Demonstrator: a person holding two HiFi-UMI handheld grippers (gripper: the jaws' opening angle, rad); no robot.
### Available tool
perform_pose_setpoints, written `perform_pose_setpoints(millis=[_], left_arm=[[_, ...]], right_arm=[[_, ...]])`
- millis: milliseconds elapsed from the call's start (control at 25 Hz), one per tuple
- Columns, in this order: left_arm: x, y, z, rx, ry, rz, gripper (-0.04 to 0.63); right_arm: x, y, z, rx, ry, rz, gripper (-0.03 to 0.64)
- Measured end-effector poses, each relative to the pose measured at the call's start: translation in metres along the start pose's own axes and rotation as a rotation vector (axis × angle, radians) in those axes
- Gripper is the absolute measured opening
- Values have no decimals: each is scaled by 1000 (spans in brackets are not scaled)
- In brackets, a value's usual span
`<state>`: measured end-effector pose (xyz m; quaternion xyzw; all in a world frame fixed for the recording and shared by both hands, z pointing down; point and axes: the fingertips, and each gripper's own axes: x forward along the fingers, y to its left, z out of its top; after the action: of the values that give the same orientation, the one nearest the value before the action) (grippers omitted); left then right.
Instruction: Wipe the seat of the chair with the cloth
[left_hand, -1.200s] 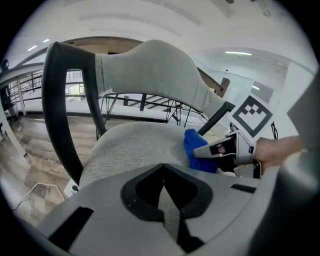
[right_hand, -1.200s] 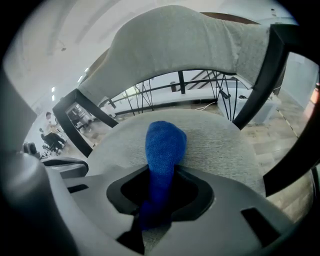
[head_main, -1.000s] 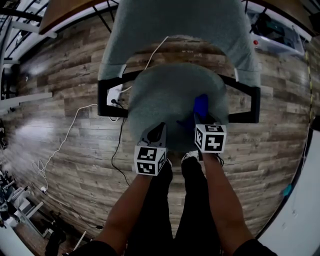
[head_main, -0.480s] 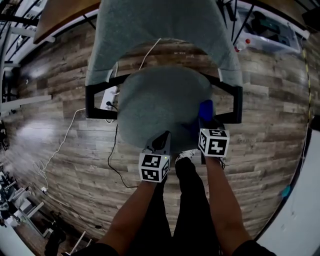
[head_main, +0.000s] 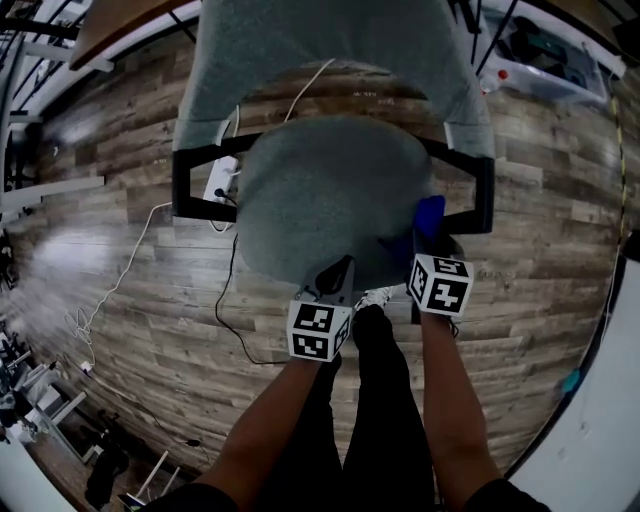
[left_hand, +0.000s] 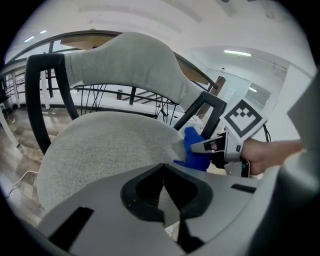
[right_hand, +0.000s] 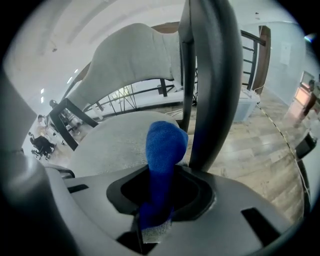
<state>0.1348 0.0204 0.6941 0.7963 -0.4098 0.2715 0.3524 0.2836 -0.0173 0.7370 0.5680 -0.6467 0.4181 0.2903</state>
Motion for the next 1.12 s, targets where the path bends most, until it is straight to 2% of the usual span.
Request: perform_pose_setpoints(millis=[200,360,520,640,720,960,1120], left_arm=[[-20,29,-9,-19,-19,26,8],[-42,60,-17,-31,-31,53,8],[-66,95,-30,-64,-38,91,8],[-83,125,-36,-118,-64,127,8],[-95,142,-39,-147,-85,147,8],[-123,192,-50,-182,-112,196,8],[-139,225,-58,-203,-123,231,8]], right_arm=[[-14,17,-1,-6,-36,-8,109],[-18,60,-6,-93,-28,4,109],[-16,122,-12,-126,-23,72,109],[-5,167,-24,-118,3,141,109],[1,195,-31,-152,19,171,109],[17,281,-43,-213,44,275,109],[30,320,-46,-195,46,307,109]])
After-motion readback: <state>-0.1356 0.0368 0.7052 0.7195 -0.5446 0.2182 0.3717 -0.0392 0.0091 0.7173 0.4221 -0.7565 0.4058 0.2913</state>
